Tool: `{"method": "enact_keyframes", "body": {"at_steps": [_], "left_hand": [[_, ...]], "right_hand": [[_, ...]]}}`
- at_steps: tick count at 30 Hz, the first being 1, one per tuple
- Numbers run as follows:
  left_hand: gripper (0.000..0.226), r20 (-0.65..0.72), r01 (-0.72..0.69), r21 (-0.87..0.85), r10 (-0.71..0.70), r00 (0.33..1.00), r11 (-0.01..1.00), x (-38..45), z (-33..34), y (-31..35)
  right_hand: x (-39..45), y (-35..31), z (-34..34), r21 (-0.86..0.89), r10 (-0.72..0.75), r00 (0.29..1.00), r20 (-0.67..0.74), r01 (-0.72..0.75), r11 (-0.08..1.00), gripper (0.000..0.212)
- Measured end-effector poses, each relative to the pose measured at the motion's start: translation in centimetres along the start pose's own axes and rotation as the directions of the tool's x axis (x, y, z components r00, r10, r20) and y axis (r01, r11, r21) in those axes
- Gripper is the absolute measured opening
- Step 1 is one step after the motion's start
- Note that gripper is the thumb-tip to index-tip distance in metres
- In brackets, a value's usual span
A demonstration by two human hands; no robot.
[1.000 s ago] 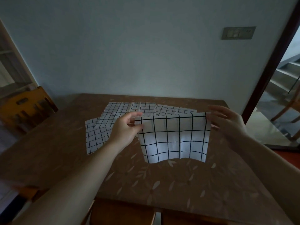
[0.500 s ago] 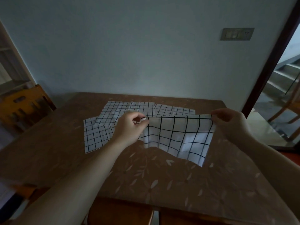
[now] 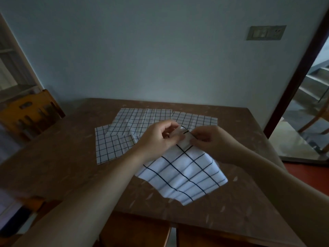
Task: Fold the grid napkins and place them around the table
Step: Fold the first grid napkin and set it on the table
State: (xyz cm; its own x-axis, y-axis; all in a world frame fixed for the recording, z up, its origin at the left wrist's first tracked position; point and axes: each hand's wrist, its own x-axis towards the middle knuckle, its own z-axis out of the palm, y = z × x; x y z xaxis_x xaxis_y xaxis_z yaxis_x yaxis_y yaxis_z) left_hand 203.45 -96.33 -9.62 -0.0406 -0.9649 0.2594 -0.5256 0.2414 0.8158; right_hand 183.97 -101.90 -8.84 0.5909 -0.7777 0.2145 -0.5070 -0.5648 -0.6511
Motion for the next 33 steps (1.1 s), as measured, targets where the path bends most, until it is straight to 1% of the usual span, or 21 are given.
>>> {"method": "enact_keyframes", "body": {"at_steps": [1, 3, 4, 6, 8, 9, 10, 12, 13, 14, 15, 17, 18, 19, 20, 23, 25, 26, 29, 31, 33], "left_hand": [[0.021, 0.034, 0.038, 0.037, -0.040, 0.999, 0.999, -0.3, -0.4, -0.1], [0.011, 0.104, 0.084, 0.149, -0.100, 0.990, 0.985, -0.9, -1.1, -0.6], [0.017, 0.104, 0.101, 0.176, -0.120, 0.987, 0.979, -1.2, -1.3, -0.9], [0.030, 0.083, 0.128, 0.143, -0.141, 0.987, 0.981, -1.4, -1.6, -1.2], [0.037, 0.075, 0.119, 0.119, -0.128, 0.989, 0.986, -1.4, -1.6, -1.1], [0.037, 0.075, 0.118, 0.129, -0.128, 0.989, 0.985, -1.3, -1.5, -0.7], [0.032, 0.070, 0.109, 0.128, -0.118, 0.991, 0.986, -1.2, -1.4, -0.4], [0.017, 0.040, 0.094, 0.070, -0.097, 0.994, 0.993, -1.0, -1.3, -0.2], [0.012, 0.000, 0.090, 0.025, -0.090, 0.996, 0.996, -1.0, -1.4, 0.1], [0.009, -0.050, 0.101, -0.058, -0.104, 0.993, 0.993, -0.9, -1.5, 0.1], [0.004, -0.106, 0.117, -0.167, -0.136, 0.985, 0.979, -0.8, -1.6, 0.0], [0.021, -0.200, 0.114, -0.322, -0.185, 0.962, 0.940, -0.6, -1.6, -0.1], [0.018, -0.228, 0.103, -0.359, -0.194, 0.954, 0.928, -0.5, -1.6, 0.0], [0.009, -0.246, 0.097, -0.380, -0.201, 0.948, 0.920, -0.4, -1.4, 0.2], [0.003, -0.247, 0.088, -0.386, -0.195, 0.949, 0.918, -0.2, -1.2, 0.2], [0.005, -0.268, 0.062, -0.398, -0.181, 0.946, 0.915, 0.0, -0.7, 0.6], [0.004, -0.280, 0.064, -0.408, -0.191, 0.941, 0.911, 0.2, -0.6, 0.5], [0.001, -0.276, 0.073, -0.411, -0.201, 0.940, 0.909, 0.2, -0.5, 0.6], [0.008, -0.273, 0.087, -0.422, -0.218, 0.937, 0.902, 0.3, -0.3, 0.5], [0.010, -0.285, 0.095, -0.448, -0.242, 0.928, 0.889, 0.3, -0.3, 0.6], [0.008, -0.292, 0.101, -0.472, -0.263, 0.920, 0.876, 0.3, -0.4, 0.5]], "right_hand": [[0.1, 0.4, -0.2, 0.043, 0.006, 1.000, -0.001, -0.006, 0.999, 0.017], [0.0, 1.2, -1.1, 0.102, 0.030, 1.000, -0.004, -0.029, 0.994, 0.024], [-0.1, 1.8, -1.5, 0.125, 0.044, 0.999, -0.003, -0.044, 0.991, 0.025], [-0.3, 2.4, -2.0, 0.159, 0.056, 0.998, -0.010, -0.054, 0.986, 0.025], [-0.4, 2.1, -1.9, 0.241, 0.047, 0.998, -0.033, -0.038, 0.970, 0.015], [-0.4, 1.9, -1.8, 0.279, 0.050, 0.997, -0.060, -0.031, 0.960, 0.008], [-0.4, 1.6, -1.8, 0.308, 0.055, 0.993, -0.102, -0.021, 0.951, 0.008], [-0.2, 1.4, -1.9, 0.349, 0.081, 0.978, -0.190, -0.010, 0.937, 0.020], [-0.2, 1.3, -2.2, 0.372, 0.095, 0.970, -0.223, -0.005, 0.928, 0.022], [-0.2, 1.4, -2.5, 0.399, 0.109, 0.963, -0.246, -0.001, 0.917, 0.024], [-0.3, 1.5, -2.8, 0.430, 0.120, 0.959, -0.257, 0.002, 0.903, 0.025], [-0.5, 1.9, -3.2, 0.508, 0.140, 0.961, -0.240, 0.001, 0.862, 0.028], [-0.7, 2.0, -3.4, 0.547, 0.149, 0.964, -0.222, -0.004, 0.837, 0.028], [-0.8, 2.1, -3.5, 0.567, 0.158, 0.965, -0.210, -0.012, 0.824, 0.028], [-0.9, 2.2, -3.6, 0.565, 0.165, 0.963, -0.213, -0.017, 0.825, 0.026], [-1.2, 2.4, -3.8, 0.478, 0.172, 0.933, -0.316, 0.000, 0.879, 0.015], [-1.3, 2.6, -4.1, 0.441, 0.174, 0.918, -0.356, 0.001, 0.897, 0.018], [-1.3, 2.5, -4.2, 0.445, 0.177, 0.919, -0.352, -0.002, 0.896, 0.021], [-1.6, 2.3, -4.5, 0.418, 0.141, 0.938, -0.315, 0.004, 0.908, 0.027], [-1.8, 2.1, -4.7, 0.385, 0.127, 0.944, -0.306, 0.000, 0.923, 0.024], [-2.0, 2.2, -4.9, 0.338, 0.128, 0.933, -0.335, -0.008, 0.941, 0.021]]}}
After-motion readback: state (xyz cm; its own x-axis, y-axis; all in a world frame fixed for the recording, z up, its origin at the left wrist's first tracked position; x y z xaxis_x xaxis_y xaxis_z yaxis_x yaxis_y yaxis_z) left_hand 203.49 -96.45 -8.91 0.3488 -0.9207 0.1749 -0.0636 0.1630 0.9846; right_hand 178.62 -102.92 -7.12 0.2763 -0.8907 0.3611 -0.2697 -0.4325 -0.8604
